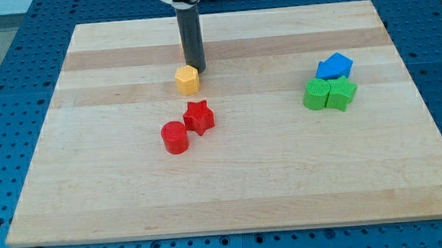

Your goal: Put the red circle on the left side of the red star

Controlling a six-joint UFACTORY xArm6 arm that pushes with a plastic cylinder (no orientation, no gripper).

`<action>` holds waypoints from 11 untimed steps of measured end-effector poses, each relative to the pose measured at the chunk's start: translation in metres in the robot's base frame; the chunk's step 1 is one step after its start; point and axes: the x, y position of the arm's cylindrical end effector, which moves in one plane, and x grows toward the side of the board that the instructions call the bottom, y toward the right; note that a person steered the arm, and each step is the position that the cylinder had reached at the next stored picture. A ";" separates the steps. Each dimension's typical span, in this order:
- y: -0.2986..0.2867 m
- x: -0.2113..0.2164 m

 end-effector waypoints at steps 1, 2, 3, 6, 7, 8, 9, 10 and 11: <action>0.002 0.000; 0.039 0.000; 0.102 0.000; 0.113 0.047; 0.113 0.068; 0.113 0.083; 0.105 0.119; 0.085 0.165; 0.043 0.202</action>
